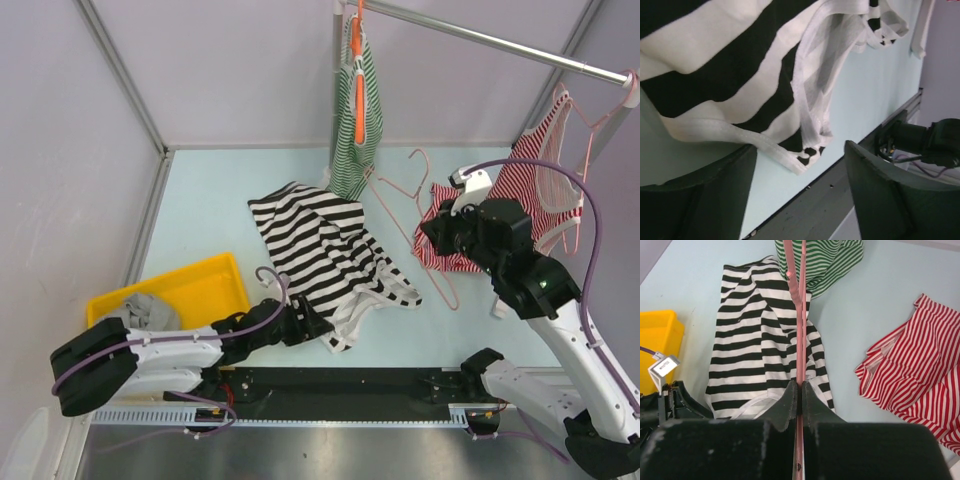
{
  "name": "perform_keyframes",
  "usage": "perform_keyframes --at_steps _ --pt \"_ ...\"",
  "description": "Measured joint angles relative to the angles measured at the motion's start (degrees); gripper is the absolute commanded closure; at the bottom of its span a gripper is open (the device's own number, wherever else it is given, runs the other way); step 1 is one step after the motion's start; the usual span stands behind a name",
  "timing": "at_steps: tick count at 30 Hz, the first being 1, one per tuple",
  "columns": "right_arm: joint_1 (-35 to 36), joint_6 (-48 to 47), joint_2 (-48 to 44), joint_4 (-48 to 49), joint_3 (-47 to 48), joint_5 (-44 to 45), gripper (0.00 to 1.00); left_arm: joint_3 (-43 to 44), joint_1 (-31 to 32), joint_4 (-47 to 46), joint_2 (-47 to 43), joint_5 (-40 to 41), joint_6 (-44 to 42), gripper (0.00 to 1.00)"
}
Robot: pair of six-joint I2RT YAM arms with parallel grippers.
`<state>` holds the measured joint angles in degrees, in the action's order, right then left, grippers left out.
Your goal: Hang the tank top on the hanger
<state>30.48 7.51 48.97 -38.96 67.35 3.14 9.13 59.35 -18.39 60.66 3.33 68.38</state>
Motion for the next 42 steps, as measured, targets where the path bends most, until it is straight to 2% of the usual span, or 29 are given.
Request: perform_keyframes --at_steps 1,2,3,4,6,7,9,15,18,23,27,35,42 --pt "0.1 0.0 0.1 0.1 0.0 -0.2 1.0 0.3 0.0 -0.4 0.9 0.2 0.6 0.39" --pt "0.1 0.0 0.1 0.3 0.0 -0.4 1.0 0.7 0.0 -0.5 1.9 0.7 1.1 0.53" --pt "0.2 0.0 0.2 0.4 0.0 -0.9 1.0 0.8 0.0 -0.5 2.7 1.2 1.7 0.6" --pt "0.4 0.0 0.2 0.5 -0.2 -1.3 1.0 0.9 0.0 -0.3 3.3 1.8 2.3 0.73" --pt "0.8 0.0 0.1 0.8 -0.7 -2.4 1.0 0.8 0.0 0.7 4.1 3.0 3.7 0.83" --pt "1.1 -0.1 0.1 0.8 -1.1 -3.0 1.0 0.8 0.0 1.4 4.1 3.9 4.0 0.94" --pt "1.6 -0.2 0.1 0.9 -2.3 -4.3 1.0 0.5 0.0 2.9 3.9 5.3 4.8 1.0" --pt "3.1 -1.2 -0.3 -2.3 -4.0 -9.0 1.0 0.1 0.0 9.2 -2.7 9.6 5.1 1.0" --pt "3.3 -2.2 -1.7 -4.7 -4.0 -13.6 1.0 0.1 -1.0 14.5 -9.1 11.7 4.6 1.0" --pt "4.8 -4.0 -2.8 -9.1 -3.9 -22.7 1.0 0.0 -7.1 19.7 -17.7 11.7 2.0 1.0" --pt "8.5 -4.8 -0.5 -13.2 -3.1 -25.7 1.0 -1.0 -12.7 21.4 -22.2 9.2 -0.6 1.0" --pt "17.4 -4.5 5.1 -19.1 -2.2 -24.2 1.0 -1.0 -15.6 23.5 -24.3 6.3 -4.5 1.0" --pt "18.5 -4.0 5.1 -20.5 -0.9 -20.0 1.0 -0.4 -15.7 26.1 -25.6 4.8 -7.3 1.0"
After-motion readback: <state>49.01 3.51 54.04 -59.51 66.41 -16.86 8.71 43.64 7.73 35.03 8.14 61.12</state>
